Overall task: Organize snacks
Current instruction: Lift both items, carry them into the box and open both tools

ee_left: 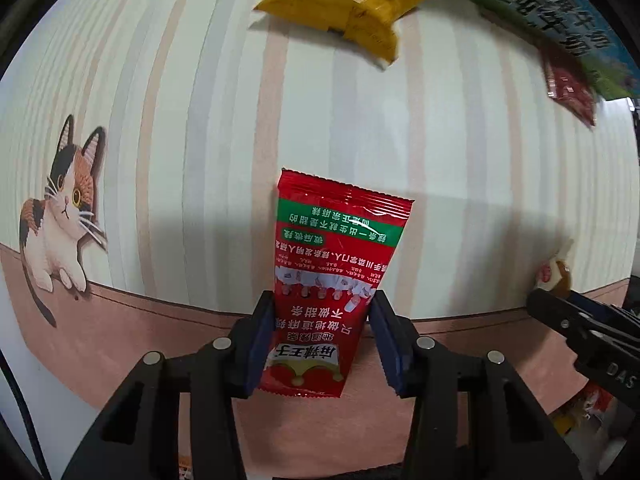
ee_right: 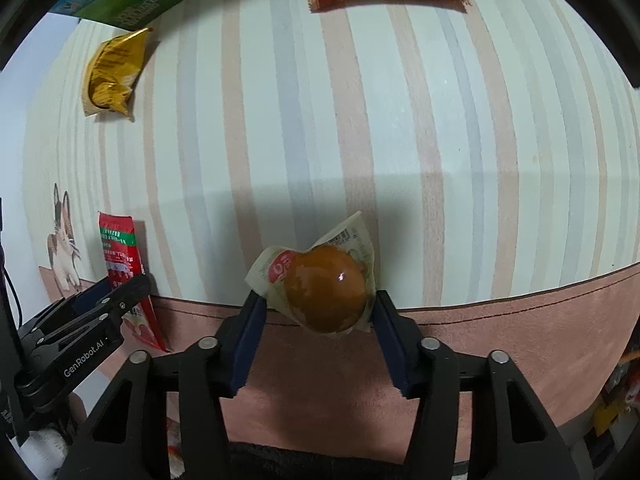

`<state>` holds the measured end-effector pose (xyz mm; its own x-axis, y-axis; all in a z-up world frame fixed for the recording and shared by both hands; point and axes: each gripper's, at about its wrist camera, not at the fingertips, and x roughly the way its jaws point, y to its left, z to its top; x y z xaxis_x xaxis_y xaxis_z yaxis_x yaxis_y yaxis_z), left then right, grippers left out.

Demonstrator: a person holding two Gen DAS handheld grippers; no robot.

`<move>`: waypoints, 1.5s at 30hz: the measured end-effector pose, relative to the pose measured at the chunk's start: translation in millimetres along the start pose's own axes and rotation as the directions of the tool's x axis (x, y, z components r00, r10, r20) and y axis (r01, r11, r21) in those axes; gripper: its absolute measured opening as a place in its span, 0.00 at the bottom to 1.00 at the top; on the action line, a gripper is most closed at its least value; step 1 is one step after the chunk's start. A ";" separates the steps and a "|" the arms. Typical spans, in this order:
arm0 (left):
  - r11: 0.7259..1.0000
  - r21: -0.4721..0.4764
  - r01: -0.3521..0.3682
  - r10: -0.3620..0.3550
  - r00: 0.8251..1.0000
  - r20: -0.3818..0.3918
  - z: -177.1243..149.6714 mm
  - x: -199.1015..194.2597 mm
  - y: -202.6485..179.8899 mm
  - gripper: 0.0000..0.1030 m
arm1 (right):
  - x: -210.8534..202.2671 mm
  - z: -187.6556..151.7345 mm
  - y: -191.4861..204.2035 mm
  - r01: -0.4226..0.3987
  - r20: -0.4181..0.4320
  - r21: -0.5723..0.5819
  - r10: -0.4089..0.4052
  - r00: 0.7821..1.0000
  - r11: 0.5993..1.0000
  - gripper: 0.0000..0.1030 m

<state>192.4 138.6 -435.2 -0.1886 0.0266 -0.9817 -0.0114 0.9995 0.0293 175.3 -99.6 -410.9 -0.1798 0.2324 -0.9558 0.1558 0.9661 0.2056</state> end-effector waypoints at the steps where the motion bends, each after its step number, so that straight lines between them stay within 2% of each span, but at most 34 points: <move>1: 1.000 0.003 0.007 -0.007 1.000 0.005 -0.1 -3.5 -1.7 0.43 | -0.6 -0.2 0.2 0.001 0.003 -0.002 -0.001 1.000 1.000 0.52; 8: 0.999 0.027 0.034 -0.035 0.998 0.046 -2.7 -34.1 -23.2 0.42 | -8.6 -3.9 -5.1 -0.030 0.029 0.007 0.030 0.999 1.000 0.49; 17: 0.993 0.057 0.099 -0.104 0.990 0.094 -0.1 -79.4 -37.6 0.42 | -55.0 -5.0 -37.7 -0.098 0.074 0.010 0.097 0.992 0.995 0.48; 22: 0.985 0.082 0.153 -0.164 0.974 0.153 13.2 -124.9 -47.1 0.42 | -90.0 -4.7 -49.3 -0.158 0.120 0.014 0.155 0.981 0.987 0.48; 24: 0.979 0.093 0.182 -0.196 0.965 0.173 20.9 -139.8 -40.1 0.42 | -111.8 -1.5 -55.2 -0.189 0.150 0.015 0.185 0.971 0.982 0.48; 28: 0.968 0.129 0.217 -0.242 0.944 0.223 39.9 -177.6 -50.7 0.42 | -151.6 5.6 -59.8 -0.232 0.210 0.014 0.224 0.952 0.973 0.48; 34: 0.958 0.168 0.231 -0.270 0.922 0.277 100.5 -226.5 -81.5 0.42 | -217.3 34.3 -66.3 -0.275 0.320 0.000 0.261 0.911 0.961 0.48; 37: 0.963 0.178 0.204 -0.249 0.923 0.292 133.3 -243.4 -89.8 0.42 | -243.6 61.4 -64.0 -0.266 0.373 0.001 0.246 0.895 0.964 0.48; 41: 0.974 0.169 0.149 -0.194 0.935 0.298 182.9 -251.5 -93.7 0.43 | -270.0 106.2 -74.1 -0.226 0.413 0.014 0.200 0.889 0.974 0.48; 45: 0.986 0.136 0.092 -0.125 0.957 0.262 231.4 -237.3 -87.7 0.43 | -272.8 152.7 -87.6 -0.159 0.417 0.058 0.121 0.901 0.986 0.48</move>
<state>465.5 48.4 -248.4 0.0787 -0.0954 -0.9923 0.1049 0.9907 -0.0869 359.1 -264.7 -200.2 0.2622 0.2796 -0.9236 0.2382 0.9087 0.3427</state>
